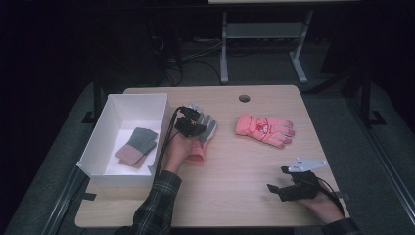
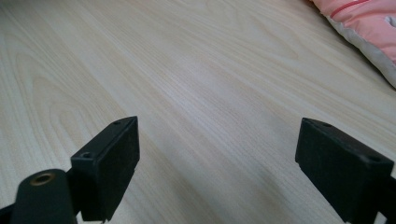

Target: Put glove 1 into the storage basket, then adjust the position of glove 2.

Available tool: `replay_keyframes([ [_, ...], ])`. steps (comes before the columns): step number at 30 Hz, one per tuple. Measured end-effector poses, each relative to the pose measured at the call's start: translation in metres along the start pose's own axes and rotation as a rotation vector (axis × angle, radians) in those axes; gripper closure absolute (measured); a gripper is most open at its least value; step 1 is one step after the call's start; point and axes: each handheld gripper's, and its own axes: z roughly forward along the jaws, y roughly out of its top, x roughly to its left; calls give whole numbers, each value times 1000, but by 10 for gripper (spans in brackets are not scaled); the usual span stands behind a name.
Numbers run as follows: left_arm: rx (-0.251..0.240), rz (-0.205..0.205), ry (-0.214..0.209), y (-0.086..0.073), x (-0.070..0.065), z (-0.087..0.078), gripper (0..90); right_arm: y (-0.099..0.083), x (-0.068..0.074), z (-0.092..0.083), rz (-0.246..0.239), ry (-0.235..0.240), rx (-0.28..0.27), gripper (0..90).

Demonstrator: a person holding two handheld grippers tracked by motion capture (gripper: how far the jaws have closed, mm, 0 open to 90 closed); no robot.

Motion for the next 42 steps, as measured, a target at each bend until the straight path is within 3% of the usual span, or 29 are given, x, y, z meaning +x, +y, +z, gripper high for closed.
replay_keyframes([
  [6, 50, -5, 28, -7, 8, 15, 899, 0, -1, 0, -1, 0, -1, 135],
  [11, 74, -14, 16, -10, 9, 22, 899, 0, 0, 0, 1, 0, -3, 135],
  [16, 95, -21, -20, -13, 6, 28, 900, 0, 0, 0, -3, 0, -2, 135],
  [25, 115, -6, -67, -15, -6, 24, 900, 0, -1, -1, -2, -1, -5, 135],
  [33, 172, 57, -149, -21, -23, 16, 900, -1, -2, -1, 4, -3, -6, 135],
  [42, 206, 142, -246, -25, -56, 13, 900, -1, -2, -2, 4, -3, -14, 135],
])
